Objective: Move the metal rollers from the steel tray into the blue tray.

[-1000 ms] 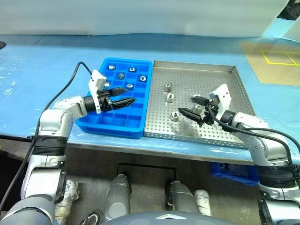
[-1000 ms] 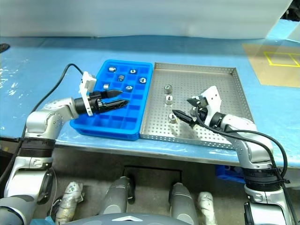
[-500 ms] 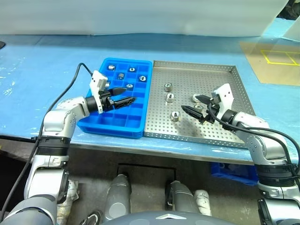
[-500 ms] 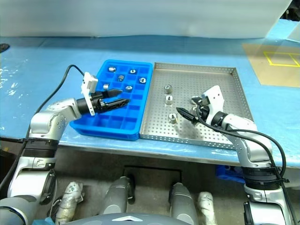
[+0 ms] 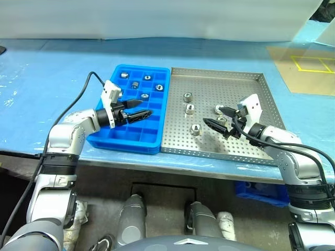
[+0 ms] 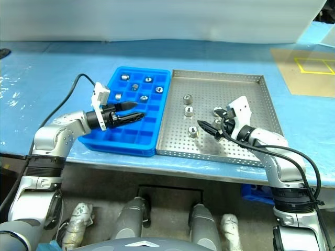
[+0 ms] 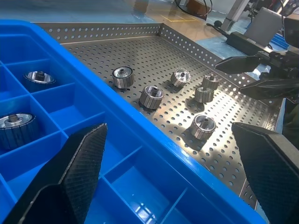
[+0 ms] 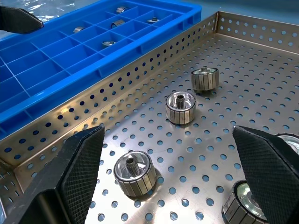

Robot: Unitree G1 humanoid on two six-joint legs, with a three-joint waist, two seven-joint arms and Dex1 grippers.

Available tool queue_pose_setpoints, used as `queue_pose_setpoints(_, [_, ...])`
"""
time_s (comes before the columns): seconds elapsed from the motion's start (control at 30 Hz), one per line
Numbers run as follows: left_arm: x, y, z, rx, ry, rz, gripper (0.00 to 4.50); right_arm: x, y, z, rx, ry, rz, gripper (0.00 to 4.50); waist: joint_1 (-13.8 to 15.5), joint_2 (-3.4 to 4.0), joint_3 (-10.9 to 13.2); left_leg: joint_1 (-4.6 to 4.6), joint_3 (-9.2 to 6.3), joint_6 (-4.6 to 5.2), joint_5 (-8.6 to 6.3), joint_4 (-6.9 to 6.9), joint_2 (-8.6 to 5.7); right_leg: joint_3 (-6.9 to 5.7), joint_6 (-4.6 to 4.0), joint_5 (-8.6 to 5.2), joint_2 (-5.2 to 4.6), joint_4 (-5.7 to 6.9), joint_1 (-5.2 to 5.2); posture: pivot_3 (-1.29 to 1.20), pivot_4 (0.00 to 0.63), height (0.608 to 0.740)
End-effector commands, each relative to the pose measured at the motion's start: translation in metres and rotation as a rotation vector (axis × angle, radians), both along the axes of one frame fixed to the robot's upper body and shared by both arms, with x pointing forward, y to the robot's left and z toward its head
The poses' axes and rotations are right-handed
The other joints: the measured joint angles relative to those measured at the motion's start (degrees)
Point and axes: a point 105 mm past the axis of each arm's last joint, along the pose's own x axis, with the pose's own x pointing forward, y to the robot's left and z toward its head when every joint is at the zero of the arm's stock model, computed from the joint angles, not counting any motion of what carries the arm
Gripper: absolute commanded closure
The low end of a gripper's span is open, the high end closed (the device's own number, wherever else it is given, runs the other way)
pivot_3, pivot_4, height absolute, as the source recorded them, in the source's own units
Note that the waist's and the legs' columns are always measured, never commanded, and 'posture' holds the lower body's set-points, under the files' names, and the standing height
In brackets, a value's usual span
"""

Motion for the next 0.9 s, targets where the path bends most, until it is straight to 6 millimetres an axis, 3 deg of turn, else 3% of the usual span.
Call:
queue_pose_setpoints(0.03, [-0.0019, -0.0011, 0.018, -0.006, -0.057, -0.023, 0.0, 0.0003, -0.0004, 0.019, 0.021, -0.077, 0.002, 0.01, 0.01, 0.0, 0.0, 0.0, 0.0, 0.0, 0.0, 0.0, 0.0, 0.0, 0.0, 0.0, 0.0, 0.0, 0.0, -0.07, 0.15, 0.74])
queue_pose_setpoints(0.9, [-0.007, -0.0069, 0.0191, -0.006, -0.059, -0.035, 0.0, -0.005, 0.0079, 0.0116, 0.03, -0.059, 0.026, 0.01, 0.07, 0.0, 0.0, 0.0, -0.02, 0.0, 0.0, 0.0, 0.0, 0.0, 0.0, 0.0, 0.0, 0.0, 0.0, -0.05, 0.15, 0.74])
